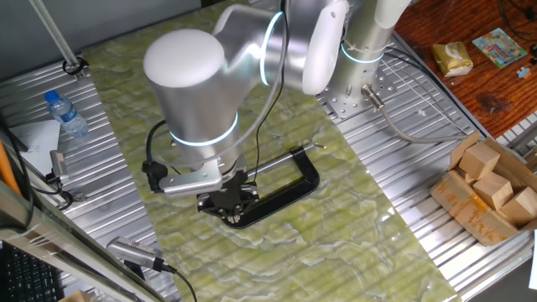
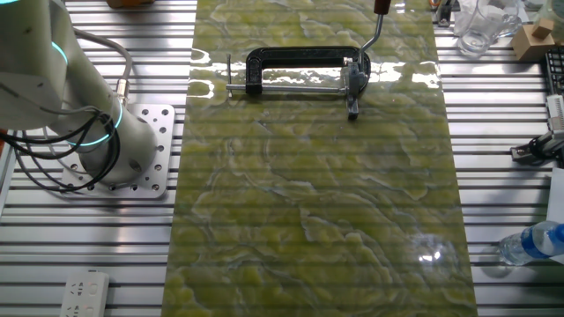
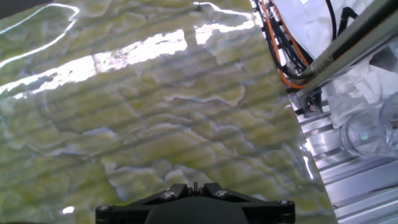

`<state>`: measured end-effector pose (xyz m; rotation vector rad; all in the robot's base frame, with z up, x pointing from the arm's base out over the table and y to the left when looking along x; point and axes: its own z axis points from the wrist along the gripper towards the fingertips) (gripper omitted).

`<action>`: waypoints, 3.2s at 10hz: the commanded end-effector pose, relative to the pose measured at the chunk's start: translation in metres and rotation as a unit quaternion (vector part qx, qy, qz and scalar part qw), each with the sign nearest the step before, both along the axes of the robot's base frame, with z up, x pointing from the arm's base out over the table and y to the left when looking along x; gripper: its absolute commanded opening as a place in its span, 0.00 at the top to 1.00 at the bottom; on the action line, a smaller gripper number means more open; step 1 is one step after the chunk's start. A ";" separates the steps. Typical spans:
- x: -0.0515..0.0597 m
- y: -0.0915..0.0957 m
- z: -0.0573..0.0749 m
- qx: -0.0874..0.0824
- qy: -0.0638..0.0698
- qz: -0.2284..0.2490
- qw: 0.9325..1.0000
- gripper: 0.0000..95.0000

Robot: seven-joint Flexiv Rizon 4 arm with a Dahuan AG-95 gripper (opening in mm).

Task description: Push down the lever

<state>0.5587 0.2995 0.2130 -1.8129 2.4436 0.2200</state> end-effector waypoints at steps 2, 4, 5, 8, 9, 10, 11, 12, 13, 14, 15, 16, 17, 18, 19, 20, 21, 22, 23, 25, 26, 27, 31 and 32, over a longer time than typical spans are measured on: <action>0.000 -0.003 -0.002 -0.013 -0.003 0.021 1.000 1.00; -0.001 -0.004 -0.002 -0.011 -0.001 0.027 1.000 1.00; -0.001 -0.005 -0.002 -0.011 -0.001 0.029 1.000 1.00; -0.001 -0.010 0.001 -0.010 0.001 0.040 0.999 1.00; -0.001 -0.014 0.003 -0.010 0.002 0.044 0.999 1.00; -0.001 -0.016 0.005 -0.009 0.002 0.047 0.999 1.00; -0.001 -0.019 0.006 -0.009 0.003 0.049 0.999 1.00; -0.001 -0.021 0.007 -0.009 0.004 0.051 0.999 1.00; -0.002 -0.024 0.009 -0.009 0.005 0.055 0.998 1.00; -0.002 -0.025 0.010 -0.009 0.006 0.056 0.998 1.00; -0.002 -0.028 0.011 -0.008 0.007 0.058 0.998 1.00; -0.002 -0.030 0.012 -0.009 0.010 0.061 0.998 1.00; -0.003 -0.032 0.013 -0.010 0.011 0.063 0.998 1.00; -0.003 -0.034 0.014 -0.010 0.012 0.066 0.998 1.00; -0.004 -0.038 0.016 -0.011 0.014 0.067 0.998 1.00; -0.004 -0.041 0.018 -0.012 0.016 0.067 0.998 1.00; -0.004 -0.043 0.018 -0.014 0.017 0.069 0.997 1.00; -0.005 -0.045 0.020 -0.016 0.017 0.072 0.997 1.00; -0.005 -0.048 0.020 -0.018 0.018 0.073 0.997 1.00; -0.005 -0.053 0.022 -0.023 0.021 0.078 0.996 1.00; -0.005 -0.056 0.022 -0.024 0.023 0.081 0.996 1.00; -0.005 -0.061 0.021 -0.028 0.024 0.085 0.996 1.00; -0.008 -0.076 0.015 -0.036 0.026 0.087 0.995 1.00; -0.008 -0.078 0.016 -0.039 0.026 0.090 0.995 1.00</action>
